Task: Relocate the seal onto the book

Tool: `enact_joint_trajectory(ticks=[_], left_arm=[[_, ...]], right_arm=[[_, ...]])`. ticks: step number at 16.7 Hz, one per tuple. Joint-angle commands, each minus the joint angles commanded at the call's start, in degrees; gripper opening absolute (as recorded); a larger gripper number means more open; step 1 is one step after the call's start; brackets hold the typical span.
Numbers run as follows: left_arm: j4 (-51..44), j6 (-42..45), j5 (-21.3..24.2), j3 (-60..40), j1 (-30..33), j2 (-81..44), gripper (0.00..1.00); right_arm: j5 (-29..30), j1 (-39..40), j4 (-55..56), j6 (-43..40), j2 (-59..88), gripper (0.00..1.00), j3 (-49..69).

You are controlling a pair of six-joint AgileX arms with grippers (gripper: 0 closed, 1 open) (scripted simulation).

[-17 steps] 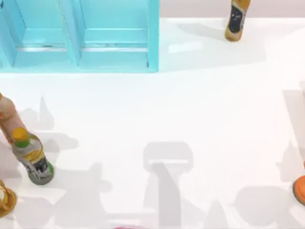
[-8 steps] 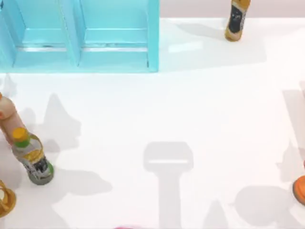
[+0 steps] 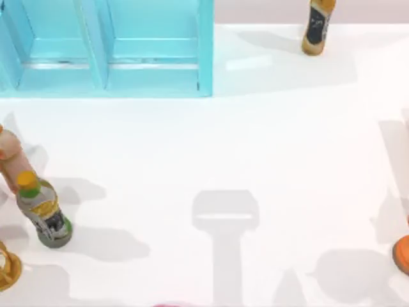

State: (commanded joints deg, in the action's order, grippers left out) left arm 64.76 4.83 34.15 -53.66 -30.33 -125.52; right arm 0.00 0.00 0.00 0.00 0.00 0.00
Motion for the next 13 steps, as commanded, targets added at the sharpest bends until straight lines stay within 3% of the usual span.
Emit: enact_joint_trajectory(ticks=[7, 13], left_arm=[[-0.2, 0.0, -0.2, -0.9, 0.3, -0.8, 1.00], [-5.6, -0.6, -3.3, -13.9, 3.3, -7.8, 1.00]], right_arm=[[0.0, 0.0, 0.0, 0.0, 0.0, 1.00, 0.0], [0.0, 0.0, 0.0, 0.0, 0.0, 1.00, 0.0]])
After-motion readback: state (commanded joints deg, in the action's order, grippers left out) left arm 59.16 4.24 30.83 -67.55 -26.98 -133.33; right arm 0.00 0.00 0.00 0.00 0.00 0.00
